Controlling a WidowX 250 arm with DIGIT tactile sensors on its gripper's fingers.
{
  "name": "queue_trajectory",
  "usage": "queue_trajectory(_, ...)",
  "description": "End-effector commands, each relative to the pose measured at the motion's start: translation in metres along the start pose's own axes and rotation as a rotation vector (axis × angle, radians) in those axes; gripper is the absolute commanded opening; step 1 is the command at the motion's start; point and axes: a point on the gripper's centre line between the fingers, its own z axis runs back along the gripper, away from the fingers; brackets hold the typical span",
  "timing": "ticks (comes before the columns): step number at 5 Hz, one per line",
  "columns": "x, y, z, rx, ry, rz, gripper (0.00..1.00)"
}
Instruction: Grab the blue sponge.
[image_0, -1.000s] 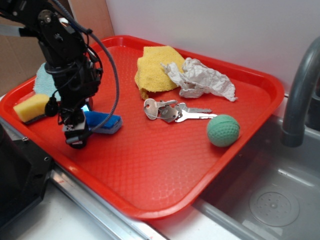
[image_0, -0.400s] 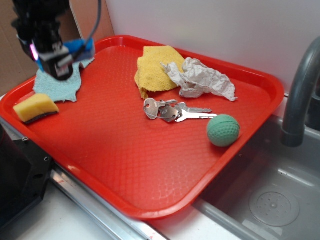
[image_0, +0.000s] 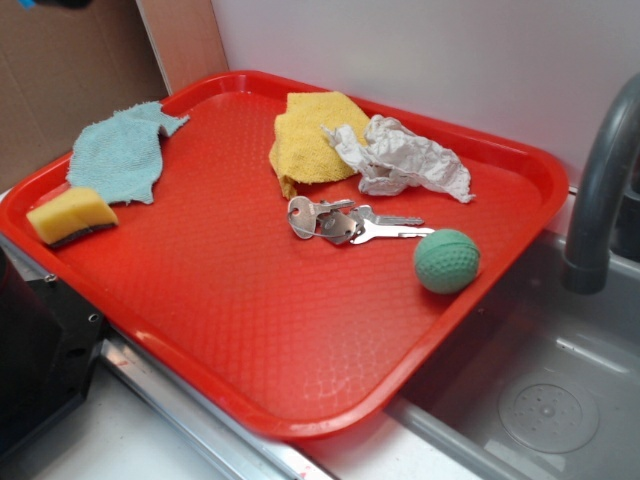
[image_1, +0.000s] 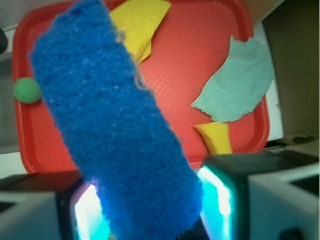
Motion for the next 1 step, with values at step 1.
queue_trajectory(1,0.0108,0.0015,-0.0087,0.065,-0.021,0.040,0.00)
